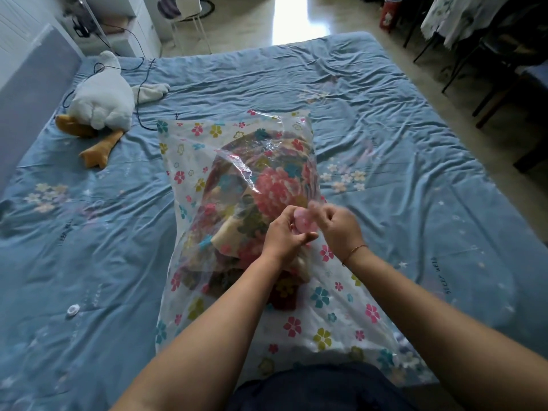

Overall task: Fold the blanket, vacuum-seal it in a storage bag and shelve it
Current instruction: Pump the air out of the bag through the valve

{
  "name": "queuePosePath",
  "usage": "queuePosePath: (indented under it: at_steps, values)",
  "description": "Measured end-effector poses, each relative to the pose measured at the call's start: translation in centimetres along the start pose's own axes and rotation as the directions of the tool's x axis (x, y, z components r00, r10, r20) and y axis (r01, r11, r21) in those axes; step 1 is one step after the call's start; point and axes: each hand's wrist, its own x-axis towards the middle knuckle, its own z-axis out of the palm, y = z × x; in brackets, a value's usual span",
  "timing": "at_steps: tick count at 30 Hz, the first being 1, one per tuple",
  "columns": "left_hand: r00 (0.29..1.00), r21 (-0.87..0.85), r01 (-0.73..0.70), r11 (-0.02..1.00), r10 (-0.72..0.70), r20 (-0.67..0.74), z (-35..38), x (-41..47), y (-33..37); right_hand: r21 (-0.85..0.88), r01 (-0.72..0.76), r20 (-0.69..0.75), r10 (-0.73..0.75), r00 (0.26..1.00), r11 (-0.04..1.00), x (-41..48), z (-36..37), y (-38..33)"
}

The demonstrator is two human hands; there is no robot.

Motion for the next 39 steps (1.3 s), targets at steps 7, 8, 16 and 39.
queuePosePath:
  at_steps: [7,8,16,39]
  values:
    - [1.000,-0.063,-0.007,0.998,0.007,-0.006,-0.4,0.3,0.4,0.308,0.312,-0.392,-0.179,0.902,0.899,0.2,-3.8,-6.9]
    - [1.000,-0.050,-0.003,0.999,0.002,-0.005,-0.2,0.4,0.4,0.291,0.328,-0.463,-0.167,0.871,0.899,0.3,-3.7,-6.8]
    - [1.000,-0.057,0.002,0.998,-0.002,-0.007,-0.1,-0.1,-0.2,-0.013,0.027,0.003,-0.027,1.000,1.000,0.1,-0.7,-0.8]
    - [0.999,-0.054,0.041,0.998,-0.040,0.031,-0.5,0.1,0.2,-0.158,-0.058,0.063,0.069,0.996,0.986,1.1,0.2,0.0]
